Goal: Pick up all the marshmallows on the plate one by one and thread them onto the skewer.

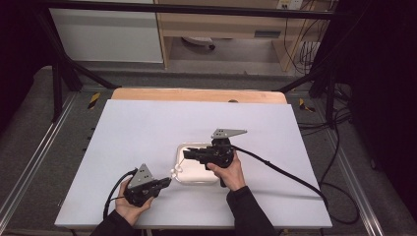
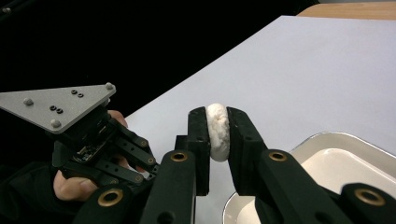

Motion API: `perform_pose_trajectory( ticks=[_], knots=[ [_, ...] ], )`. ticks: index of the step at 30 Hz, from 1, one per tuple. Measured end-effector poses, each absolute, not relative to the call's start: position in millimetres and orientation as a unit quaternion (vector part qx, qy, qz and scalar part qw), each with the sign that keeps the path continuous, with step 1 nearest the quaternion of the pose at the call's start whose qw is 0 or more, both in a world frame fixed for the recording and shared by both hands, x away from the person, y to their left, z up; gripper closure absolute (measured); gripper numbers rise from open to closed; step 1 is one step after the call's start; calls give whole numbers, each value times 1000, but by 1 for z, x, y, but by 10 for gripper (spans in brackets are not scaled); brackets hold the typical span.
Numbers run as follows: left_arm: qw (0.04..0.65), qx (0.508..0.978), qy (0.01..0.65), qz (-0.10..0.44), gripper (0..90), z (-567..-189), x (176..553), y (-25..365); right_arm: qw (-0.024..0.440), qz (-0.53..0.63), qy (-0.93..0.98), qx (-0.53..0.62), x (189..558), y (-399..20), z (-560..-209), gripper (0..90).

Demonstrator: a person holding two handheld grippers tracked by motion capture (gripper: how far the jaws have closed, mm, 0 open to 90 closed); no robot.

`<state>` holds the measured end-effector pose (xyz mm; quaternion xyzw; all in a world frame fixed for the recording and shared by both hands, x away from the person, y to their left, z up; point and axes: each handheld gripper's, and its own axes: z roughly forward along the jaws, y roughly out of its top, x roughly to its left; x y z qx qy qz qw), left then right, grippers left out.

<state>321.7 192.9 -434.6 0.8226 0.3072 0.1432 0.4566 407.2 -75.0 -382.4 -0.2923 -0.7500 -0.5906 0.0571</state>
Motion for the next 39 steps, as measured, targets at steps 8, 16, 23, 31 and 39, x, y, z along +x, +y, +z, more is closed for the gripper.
perform_pose_trajectory(
  ticks=[8,16,23,31,39],
  knots=[
    [458,821,308,146,893,-434,321,193,64,-596,-746,-292,407,-73,-386,817],
    [458,822,306,146,893,-434,321,192,68,-596,-745,-291,405,-71,-388,821],
    [455,823,305,147,893,-435,321,192,76,-600,-741,-292,406,-69,-391,823],
    [452,825,303,149,893,-435,321,190,79,-599,-742,-292,405,-68,-394,827],
    [460,818,298,177,893,-430,322,186,83,-594,-746,-289,401,-57,-408,823]
  ],
)
